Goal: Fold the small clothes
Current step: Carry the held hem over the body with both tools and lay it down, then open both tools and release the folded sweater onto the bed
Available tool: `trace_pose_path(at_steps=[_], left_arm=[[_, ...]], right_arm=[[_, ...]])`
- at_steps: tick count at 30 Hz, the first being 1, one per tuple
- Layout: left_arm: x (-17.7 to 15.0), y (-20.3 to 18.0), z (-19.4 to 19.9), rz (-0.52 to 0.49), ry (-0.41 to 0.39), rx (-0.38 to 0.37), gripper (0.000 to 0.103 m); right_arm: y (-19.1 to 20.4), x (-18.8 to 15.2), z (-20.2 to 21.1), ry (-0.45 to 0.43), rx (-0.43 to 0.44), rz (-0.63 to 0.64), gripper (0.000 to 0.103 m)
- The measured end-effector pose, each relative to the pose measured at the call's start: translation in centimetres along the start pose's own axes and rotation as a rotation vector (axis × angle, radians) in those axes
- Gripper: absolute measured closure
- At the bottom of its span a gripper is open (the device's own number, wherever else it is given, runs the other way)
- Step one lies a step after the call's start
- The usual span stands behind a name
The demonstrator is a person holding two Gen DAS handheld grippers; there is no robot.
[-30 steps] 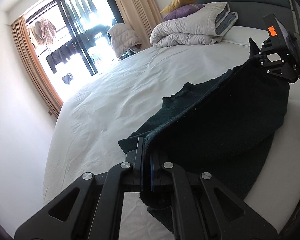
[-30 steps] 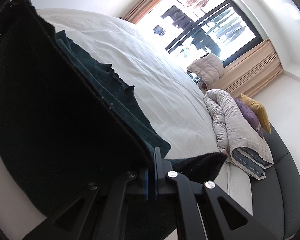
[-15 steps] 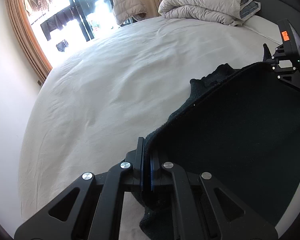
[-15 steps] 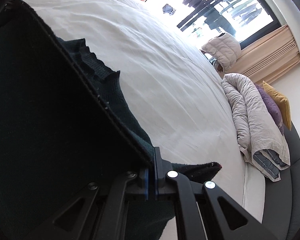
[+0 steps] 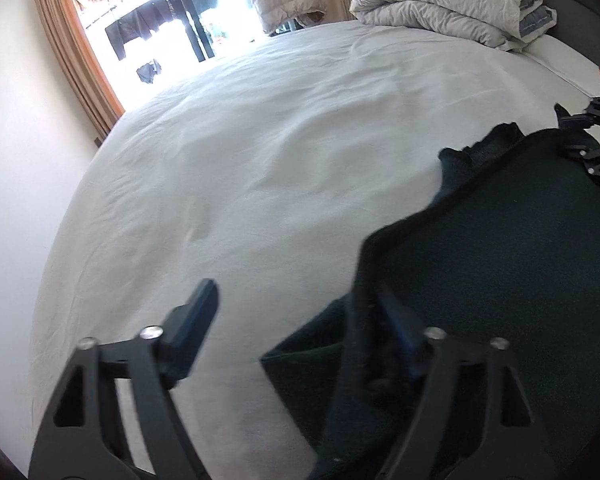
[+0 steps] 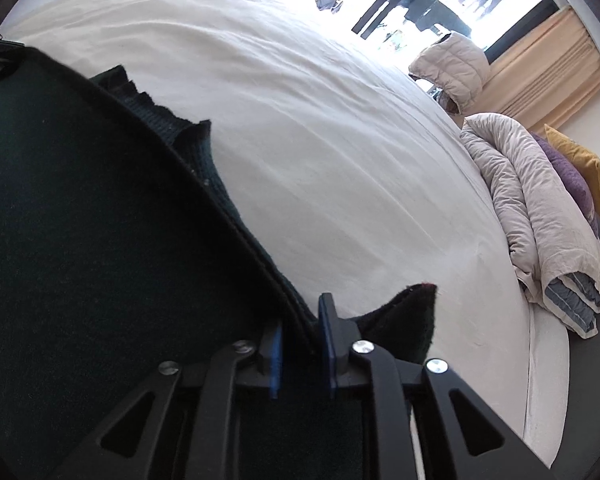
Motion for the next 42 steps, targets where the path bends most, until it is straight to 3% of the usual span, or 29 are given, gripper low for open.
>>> trace_pose_path(at_steps=[2,4,9,13,16,18,23,25,29,32,36,40,42], left_arm=[[-0.3,1.5,0.2,0.041,0.012,-0.021,0.011],[-0.6,3.0,0.4,0.084,0.023,-0.034,0.011],[-2.5,5.9,2.5,0.173,0.024,0.015,0.008],[-3.6,8.1,2.3,0.241,0.061,0.025,0.008],[-3.2,10.4,3.3,0.332,0.053,0.065,0.008],[-3.0,10.5,4.7,0.392,0.022,-0.001,0.008],[-4.3,4.0,8.4,0.294,-0.008,-0.124,0.008],[-5.7,1.5,9.8,0.264,-0.019,-0.127,0.008],[-8.3,-1.9,11.9,0.229,-0.065,-0.113,0.008],[-9.8,-2.7,12.0,0.279,-0.078,-0.115,0.008],[-11.6,-1.7,10.6,0.379,-0.025,-0.133,0.008],[-12.8,-0.9,10.0,0.431,-0.004,-0.150,0.008],[-13.3,-1.0,9.4,0.464,0.015,-0.210,0.008]], right_arm=[[-1.7,-0.6,0.4,-0.012,0.008,-0.084,0.037],[-3.5,-1.4,1.0,-0.018,0.029,-0.172,0.028],[-7.5,-5.3,2.2,0.011,0.018,-0.383,0.027],[-9.6,-8.7,3.1,0.027,0.133,-0.606,0.027],[-9.2,-10.1,3.9,0.018,0.211,-0.675,0.027],[-8.7,-10.3,5.0,-0.024,0.265,-0.685,0.027],[-8.9,-11.1,7.0,-0.087,0.349,-0.728,0.027],[-9.8,-12.4,7.4,-0.101,0.408,-0.814,0.028],[-12.3,-15.5,7.9,-0.130,0.492,-0.992,0.038],[-12.4,-16.2,7.9,-0.112,0.511,-0.996,0.044],[-9.5,-14.7,7.4,-0.062,0.579,-0.890,0.043],[-6.1,-14.0,6.0,0.025,0.564,-0.790,0.045],[-4.8,-13.8,5.7,0.043,0.582,-0.753,0.057]])
Point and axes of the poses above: each gripper's, at about its wrist camera, not at the fingertips, and z roughly against the way its jaws point, y to its left, x to its top, the point moved 6 cm from there along -z, roughly the way its jaws point, and after that the axes turned 4 degrees about y, right-handed, at the moved point
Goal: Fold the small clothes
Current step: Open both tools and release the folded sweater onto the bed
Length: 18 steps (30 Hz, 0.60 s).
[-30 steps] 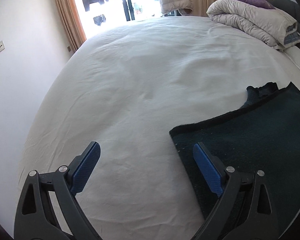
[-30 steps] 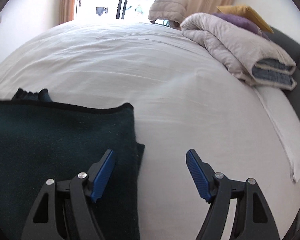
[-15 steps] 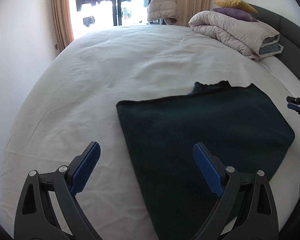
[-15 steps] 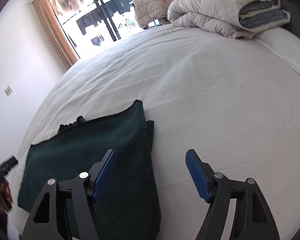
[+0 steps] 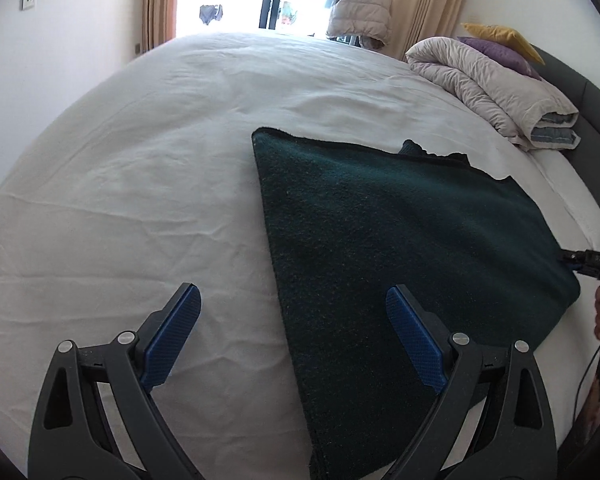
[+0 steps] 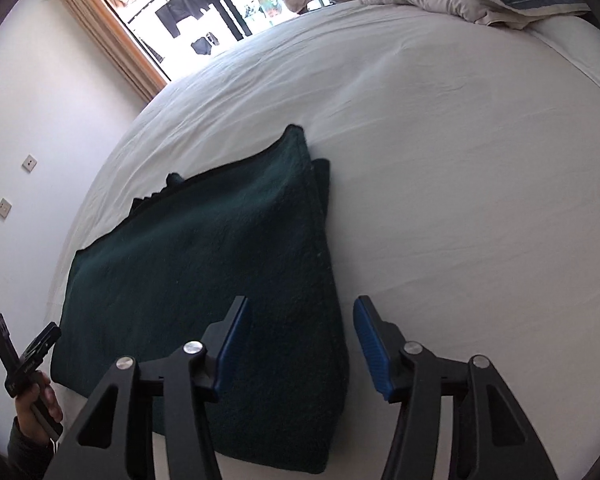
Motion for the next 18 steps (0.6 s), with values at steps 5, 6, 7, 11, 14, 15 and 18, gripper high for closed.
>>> trace_pose_path(at_steps=[5,6,7,11,14,15,18], left_arm=[[-0.4,-0.5,-0.7,0.006,0.018,-0.043,0.009],[-0.4,-0.7,-0.7,0.008,0.018,-0.057,0.009],[-0.4,-0.9,-0.7,0.010,0.017,-0.066,0.009],[-0.1,-1.1,-0.6,0.028,0.017,-0.097,0.013],[-0.1,-1.1,-0.4,0.037,0.018,-0.105,0.016],[-0.1,-1.1,-0.5,0.038,0.022,-0.107,0.016],[-0.1,-1.3,-0.6,0.032,0.027,-0.102,0.016]], right_arm=[[-0.2,-0.1,-0.7,0.013,0.023,-0.018,0.069],[-0.3,-0.1,-0.7,0.013,0.034,-0.028,0.071],[-0.3,0.0,-0.6,0.011,0.045,-0.030,0.075],[-0.3,-0.1,-0.1,-0.003,0.077,-0.046,0.083],[-1.2,-0.2,0.5,-0.025,0.140,-0.109,0.087],[-1.5,-0.3,0.6,-0.032,0.150,-0.123,0.088],[-1.5,-0.5,0.6,-0.038,0.140,-0.122,0.091]])
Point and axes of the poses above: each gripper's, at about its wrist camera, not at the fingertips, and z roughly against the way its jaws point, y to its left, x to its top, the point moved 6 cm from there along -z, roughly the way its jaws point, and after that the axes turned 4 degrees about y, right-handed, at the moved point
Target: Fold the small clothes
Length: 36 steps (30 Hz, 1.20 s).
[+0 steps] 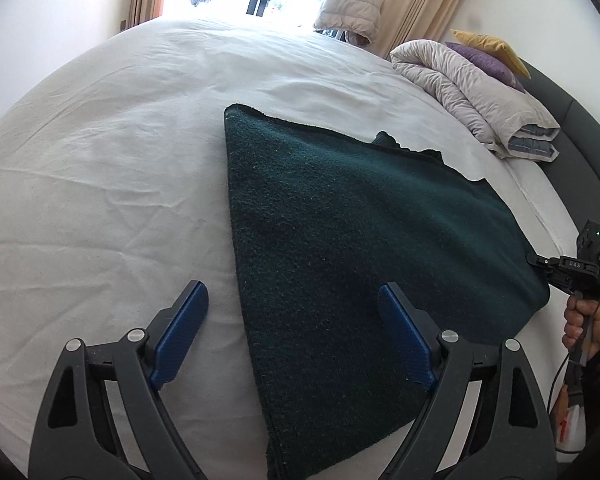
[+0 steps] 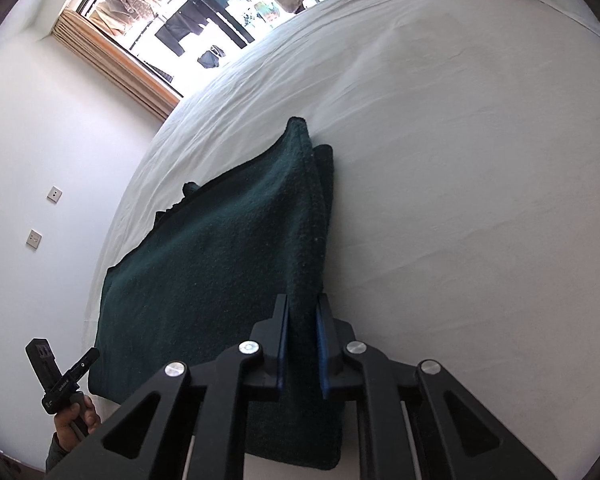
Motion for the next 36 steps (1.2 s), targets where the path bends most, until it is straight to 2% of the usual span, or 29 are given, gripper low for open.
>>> trace_pose_path(at_steps=[4,7,15,18,21,23,24,26,28,30,32,34,36], left_arm=[[-0.1,-0.3,-0.2,-0.014,0.011,0.004,0.017],[-0.6,-0.5,-0.8,-0.040,0.035,0.037,0.020],[-2.5,-1.5,-1.3,-0.096,0.044,0.093,0.029],[-2.6,-1.2,-1.1,-0.069,0.041,0.071,0.030],[-2.3,-0.6,-0.6,-0.013,0.018,0.016,0.030],[-2.0,0.0,0.2,0.034,-0.003,-0.003,0.030],[-1.8,0.3,0.8,0.052,-0.019,0.012,0.030],[-0.8,1.0,2.6,0.067,-0.078,0.080,0.030],[0.8,0.4,4.4,0.043,-0.155,0.103,0.029],[2.5,-1.7,4.8,-0.038,-0.182,0.104,0.029],[4.0,-4.2,4.0,-0.111,-0.176,0.092,0.029],[4.7,-6.2,2.0,-0.158,-0.150,0.085,0.029],[4.5,-7.1,-0.6,-0.174,-0.089,0.100,0.029]], right_arm=[[0.5,0.0,0.7,-0.023,-0.085,0.039,0.092],[0.2,-0.2,0.7,-0.029,-0.123,0.043,0.093],[-2.4,-2.1,0.8,-0.048,-0.093,-0.033,0.094],[-2.4,-2.2,0.8,-0.046,-0.097,-0.020,0.094],[-1.8,-2.2,1.2,-0.033,-0.117,0.007,0.093],[-1.8,-2.3,1.7,-0.041,-0.148,0.021,0.090],[-2.0,-2.5,2.0,-0.047,-0.159,0.015,0.087],[-2.1,-2.8,3.2,-0.075,-0.195,-0.015,0.069],[-1.5,-2.8,4.6,-0.133,-0.233,0.000,0.065],[0.5,-2.6,5.3,-0.163,-0.179,0.045,0.065],[3.3,-2.5,4.7,-0.153,-0.109,0.107,0.065],[6.3,-2.6,3.3,-0.134,-0.084,0.194,0.065],[8.2,-3.0,1.5,-0.097,-0.067,0.249,0.065]])
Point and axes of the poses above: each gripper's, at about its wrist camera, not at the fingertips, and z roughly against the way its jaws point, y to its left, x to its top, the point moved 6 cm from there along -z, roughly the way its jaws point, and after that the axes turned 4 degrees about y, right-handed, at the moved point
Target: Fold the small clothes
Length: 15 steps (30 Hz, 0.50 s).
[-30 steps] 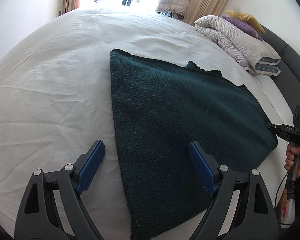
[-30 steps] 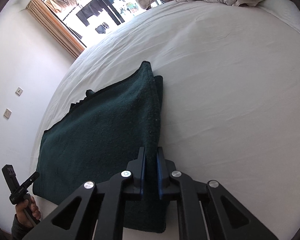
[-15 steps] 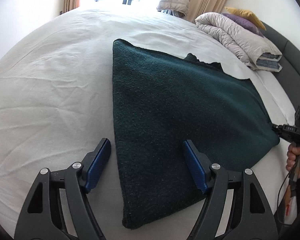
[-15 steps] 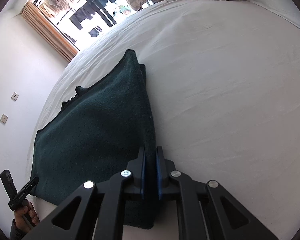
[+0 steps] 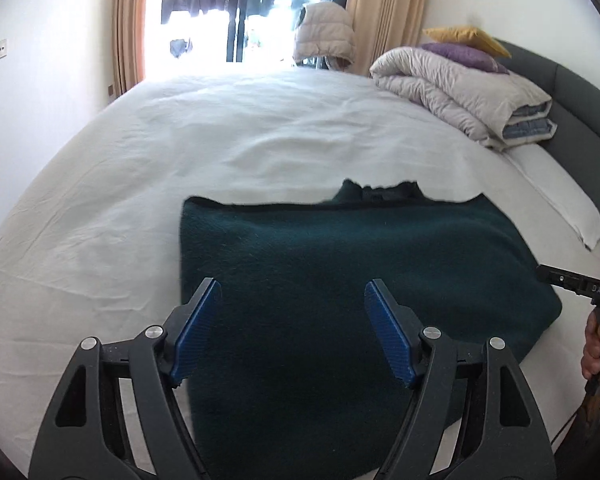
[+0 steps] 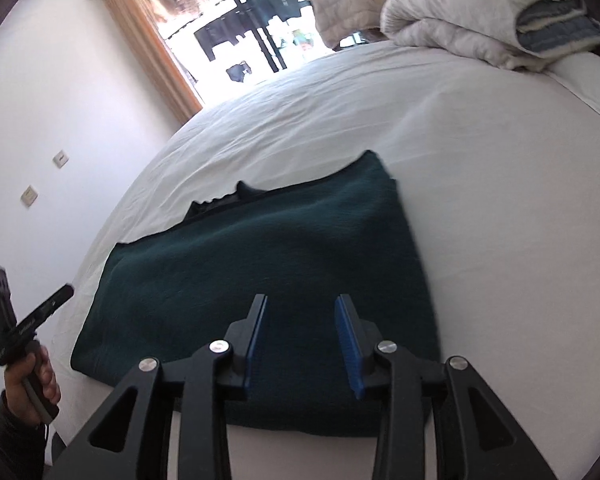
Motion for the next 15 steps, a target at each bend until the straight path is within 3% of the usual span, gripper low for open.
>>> trace_pose_path(at_steps=[3,8,10,15], left_arm=[[-2.3,0.0,-3.2,0.028,0.098,0.011,0.029],[-4.7,0.7,-3.0,-0.028,0.064,0.034,0.028],[-5.5,1.3,-2.8,-0.019,0.074,0.042,0.028],[-6.5,2.4,-2.0,0.039,0.075,0.024,0.028]], right_arm=[[-0.3,-1.5,-3.4,0.093,-0.012,-0.003,0.065],[-3.9,-3.4,-2.6,0.006,0.004,-0.058,0.103],[-5.3,-4.1,-1.7,-0.005,0.025,-0.099,0.103],[-7.5,-5.3,1.0,-0.038,-0.067,-0.139,0.103]])
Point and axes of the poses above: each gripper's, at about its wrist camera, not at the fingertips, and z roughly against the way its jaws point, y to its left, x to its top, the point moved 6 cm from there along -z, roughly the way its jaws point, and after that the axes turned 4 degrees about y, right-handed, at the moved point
